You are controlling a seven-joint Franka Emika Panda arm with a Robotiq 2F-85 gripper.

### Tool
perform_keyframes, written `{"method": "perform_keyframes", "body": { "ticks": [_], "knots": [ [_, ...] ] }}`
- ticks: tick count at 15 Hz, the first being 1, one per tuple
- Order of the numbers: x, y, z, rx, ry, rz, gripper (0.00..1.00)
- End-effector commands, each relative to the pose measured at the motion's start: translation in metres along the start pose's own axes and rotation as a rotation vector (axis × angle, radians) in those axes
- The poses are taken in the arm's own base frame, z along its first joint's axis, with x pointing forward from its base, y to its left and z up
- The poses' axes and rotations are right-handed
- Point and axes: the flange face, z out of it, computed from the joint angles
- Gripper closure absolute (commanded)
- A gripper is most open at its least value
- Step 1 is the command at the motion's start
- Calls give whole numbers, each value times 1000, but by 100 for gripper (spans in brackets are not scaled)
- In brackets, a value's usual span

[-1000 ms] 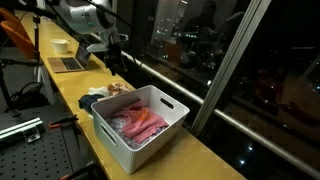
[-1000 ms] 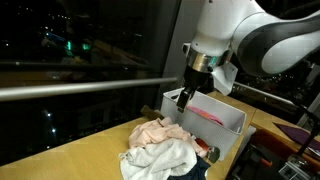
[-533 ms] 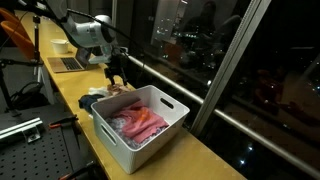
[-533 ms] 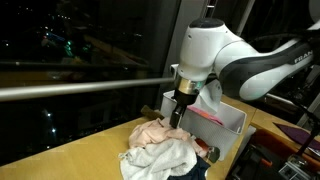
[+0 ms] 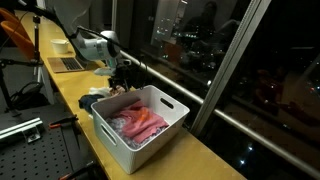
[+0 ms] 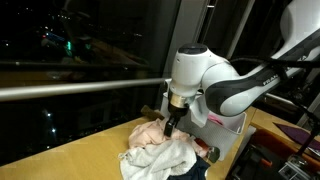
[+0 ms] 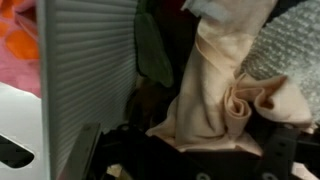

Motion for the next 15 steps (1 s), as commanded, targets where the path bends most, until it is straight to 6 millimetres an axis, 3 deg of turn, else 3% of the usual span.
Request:
{"method": "perform_keyframes", "body": {
  "ticks": [1, 8, 9, 15],
  "knots": [
    [13, -10, 25, 48, 26, 7, 0],
    [32, -44, 51, 145, 40, 13, 0],
    [33, -46, 54, 154, 39, 14, 18],
    [36, -42, 49, 181, 42, 28, 63]
  ]
}}
